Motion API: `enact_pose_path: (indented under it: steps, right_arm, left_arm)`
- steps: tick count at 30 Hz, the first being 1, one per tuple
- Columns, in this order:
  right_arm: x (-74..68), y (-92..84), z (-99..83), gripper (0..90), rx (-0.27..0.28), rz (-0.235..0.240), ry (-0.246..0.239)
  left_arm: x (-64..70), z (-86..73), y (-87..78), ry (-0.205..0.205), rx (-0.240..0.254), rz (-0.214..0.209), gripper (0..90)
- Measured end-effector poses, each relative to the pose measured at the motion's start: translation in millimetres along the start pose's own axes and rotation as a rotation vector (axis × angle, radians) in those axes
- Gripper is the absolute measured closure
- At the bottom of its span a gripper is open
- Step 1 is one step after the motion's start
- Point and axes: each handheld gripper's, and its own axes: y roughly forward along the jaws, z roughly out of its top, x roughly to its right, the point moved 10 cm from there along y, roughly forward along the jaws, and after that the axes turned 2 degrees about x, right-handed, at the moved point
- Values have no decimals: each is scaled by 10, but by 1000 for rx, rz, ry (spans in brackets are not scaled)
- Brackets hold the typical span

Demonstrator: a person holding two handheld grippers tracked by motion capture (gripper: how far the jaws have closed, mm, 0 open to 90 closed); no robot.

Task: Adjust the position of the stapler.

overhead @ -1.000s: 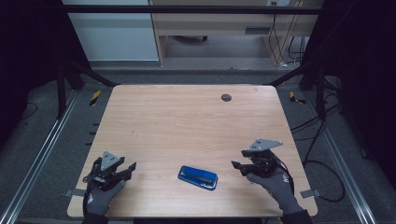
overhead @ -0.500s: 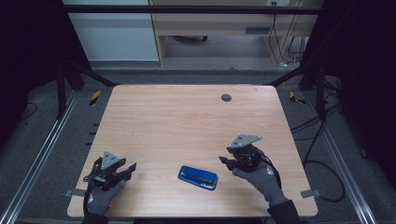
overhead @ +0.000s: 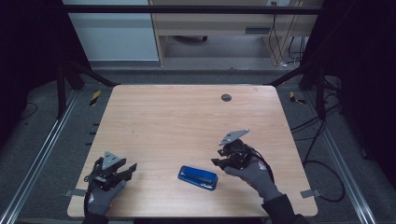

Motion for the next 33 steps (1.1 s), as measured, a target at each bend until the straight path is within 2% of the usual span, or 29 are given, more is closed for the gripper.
enact_pose_path:
  steps: [2, 8, 13, 17, 22, 28, 33]
  right_arm:
    - [-54, 61, 31, 501, -32, 15, -40]
    - [-196, 138, 102, 484, -87, 70, -101]
    - [-253, 199, 114, 465, -133, 67, -152]
    - [-304, 248, 83, 478, -163, 81, -158]
    - [-391, 359, 5, 495, -215, 123, -151]
    - [-405, 446, -29, 494, -244, 130, -169]
    - [-453, 546, -118, 503, -319, 148, -195]
  left_arm:
    - [5, 1, 2, -3, -2, 0, 496]
    - [22, -9, 4, 15, -20, 5, 512]
    - [11, -16, 4, 8, -22, 5, 508]
    - [16, -17, 6, 6, -23, 2, 504]
    - [26, -20, 10, 7, -28, -1, 498]
    - [29, -22, 10, 8, -30, -4, 496]
    - [42, -26, 17, 19, -37, -9, 494]
